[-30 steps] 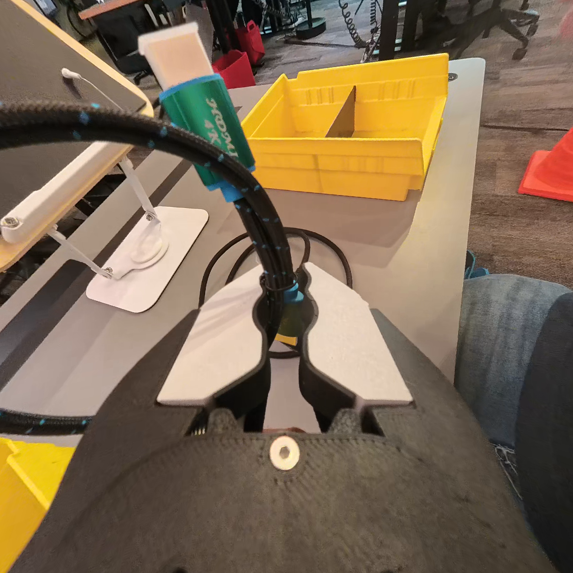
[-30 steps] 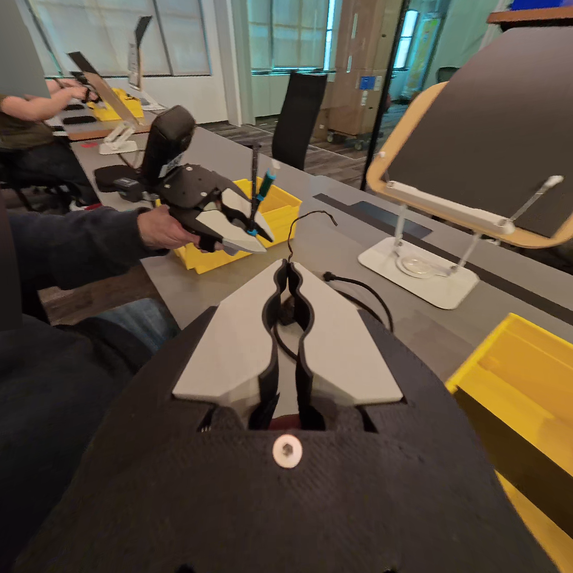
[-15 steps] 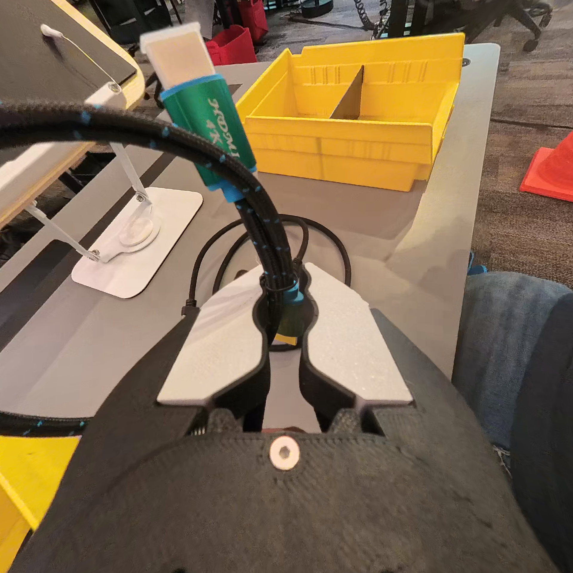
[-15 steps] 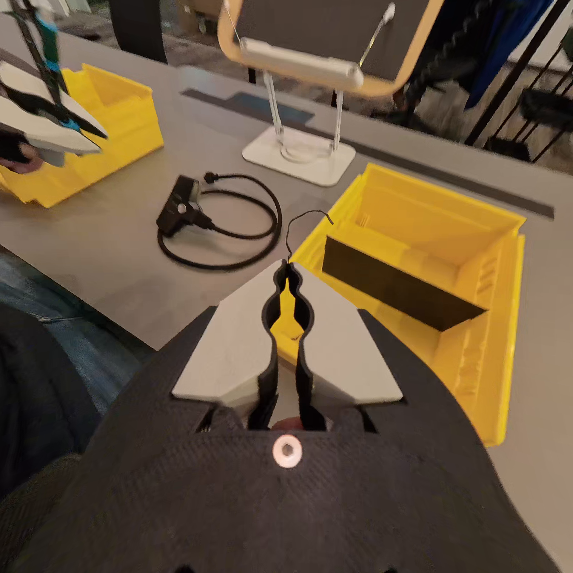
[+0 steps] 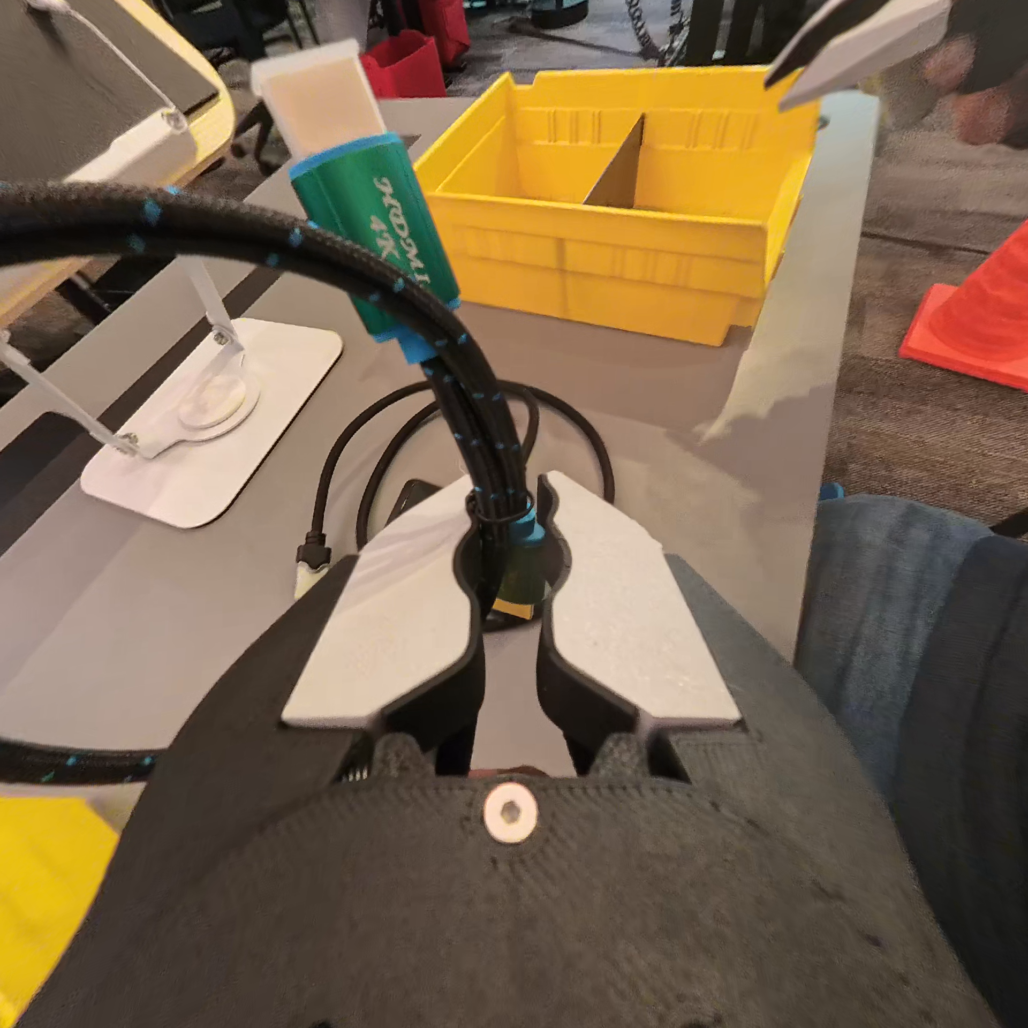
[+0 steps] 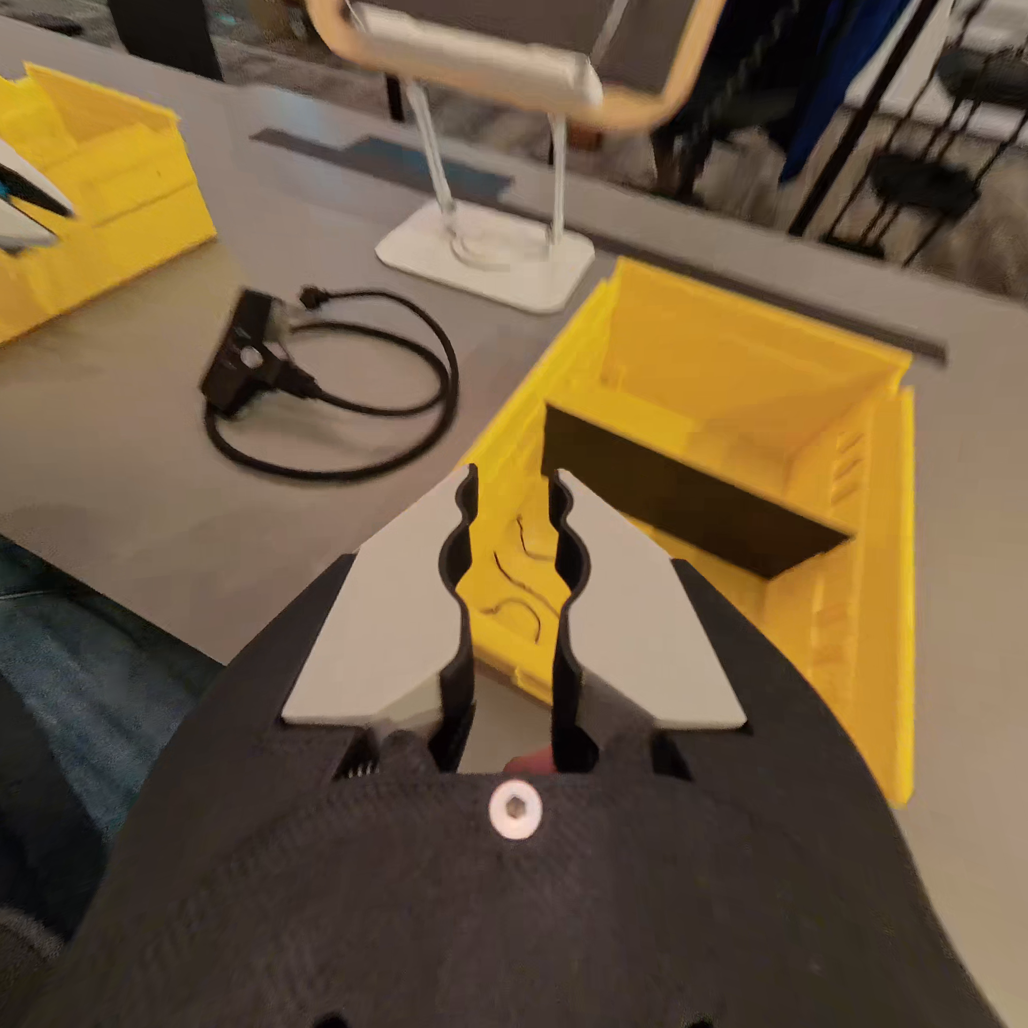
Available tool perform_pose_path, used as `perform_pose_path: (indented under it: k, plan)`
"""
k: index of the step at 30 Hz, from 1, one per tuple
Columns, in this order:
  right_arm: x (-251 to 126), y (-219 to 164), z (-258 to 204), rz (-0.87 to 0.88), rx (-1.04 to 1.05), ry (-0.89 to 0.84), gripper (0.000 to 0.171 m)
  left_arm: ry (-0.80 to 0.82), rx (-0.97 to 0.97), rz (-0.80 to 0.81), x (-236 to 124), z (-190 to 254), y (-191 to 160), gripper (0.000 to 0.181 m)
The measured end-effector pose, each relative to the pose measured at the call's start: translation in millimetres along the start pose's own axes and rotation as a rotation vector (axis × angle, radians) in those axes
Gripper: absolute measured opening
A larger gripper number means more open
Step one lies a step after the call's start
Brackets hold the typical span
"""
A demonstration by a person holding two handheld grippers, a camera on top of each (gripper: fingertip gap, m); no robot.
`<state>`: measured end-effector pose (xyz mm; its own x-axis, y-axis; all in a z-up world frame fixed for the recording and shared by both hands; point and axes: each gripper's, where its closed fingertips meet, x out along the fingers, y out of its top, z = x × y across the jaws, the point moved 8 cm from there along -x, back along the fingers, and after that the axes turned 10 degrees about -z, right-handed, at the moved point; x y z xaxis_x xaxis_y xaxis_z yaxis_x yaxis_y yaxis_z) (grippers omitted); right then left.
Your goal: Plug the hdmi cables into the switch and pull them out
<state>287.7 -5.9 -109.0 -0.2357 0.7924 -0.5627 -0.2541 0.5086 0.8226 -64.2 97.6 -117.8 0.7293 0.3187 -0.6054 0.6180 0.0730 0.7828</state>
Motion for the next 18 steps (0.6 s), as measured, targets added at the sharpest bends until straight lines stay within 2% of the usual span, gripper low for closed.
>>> perform_pose_path:
  k: [4,8,12,15,18]
  plan:
    - [-22,56,-52,0.179,-0.135,0.169,0.027,-0.094,0.000,0.087,-4,8,8,0.017]
    - [-17,95,-129,0.307,-0.265,0.415,0.028,-0.192,0.010,0.170,-11,17,17,0.017]
    - [9,107,-174,0.321,-0.297,0.554,0.027,-0.253,0.030,0.223,-19,23,20,0.017]
    - [26,110,-189,0.307,-0.262,0.631,0.027,-0.268,0.039,0.245,-22,26,22,0.017]
    - [39,114,-196,0.297,-0.225,0.638,0.027,-0.246,0.083,0.223,-22,30,25,0.017]
